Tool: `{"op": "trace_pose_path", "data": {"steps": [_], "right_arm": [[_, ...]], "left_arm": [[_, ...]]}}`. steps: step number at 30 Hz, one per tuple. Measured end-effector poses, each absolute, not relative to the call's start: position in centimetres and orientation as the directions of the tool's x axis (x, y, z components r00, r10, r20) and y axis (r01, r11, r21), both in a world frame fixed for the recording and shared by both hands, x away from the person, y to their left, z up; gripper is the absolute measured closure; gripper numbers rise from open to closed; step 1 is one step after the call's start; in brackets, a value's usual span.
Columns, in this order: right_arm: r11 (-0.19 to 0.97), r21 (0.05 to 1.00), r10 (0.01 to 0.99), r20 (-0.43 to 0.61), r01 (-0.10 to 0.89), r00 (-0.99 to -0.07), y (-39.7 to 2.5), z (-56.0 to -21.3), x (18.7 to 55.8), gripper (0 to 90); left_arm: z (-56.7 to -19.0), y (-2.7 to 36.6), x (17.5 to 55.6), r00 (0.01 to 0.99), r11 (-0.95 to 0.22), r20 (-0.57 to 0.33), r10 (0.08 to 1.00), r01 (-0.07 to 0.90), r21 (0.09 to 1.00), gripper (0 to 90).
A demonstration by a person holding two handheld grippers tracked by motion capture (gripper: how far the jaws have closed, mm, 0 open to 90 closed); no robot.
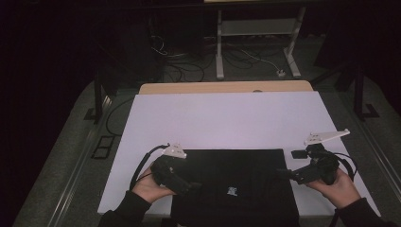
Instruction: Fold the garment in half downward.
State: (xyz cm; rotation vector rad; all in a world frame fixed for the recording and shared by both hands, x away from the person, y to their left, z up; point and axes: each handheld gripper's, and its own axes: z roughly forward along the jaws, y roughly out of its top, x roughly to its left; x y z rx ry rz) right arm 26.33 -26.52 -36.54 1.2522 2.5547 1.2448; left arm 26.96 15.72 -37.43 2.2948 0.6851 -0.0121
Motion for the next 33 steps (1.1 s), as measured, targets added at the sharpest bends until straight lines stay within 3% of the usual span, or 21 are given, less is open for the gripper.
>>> {"op": "trace_pose_path", "data": {"steps": [10,33], "right_arm": [[0.362,0.676,0.678,0.282,0.642,-0.679,-26.9,-36.4,27.0,0.0],[0.37,0.683,0.679,0.265,0.63,-0.685,-27.5,-36.4,29.2,0.0]], "left_arm": [[-36.8,16.4,28.1,0.856,-0.586,-0.167,0.489,0.464,0.664,0.0],[-36.8,18.7,31.3,0.833,-0.534,-0.182,0.523,0.486,0.692,0.0]]}}
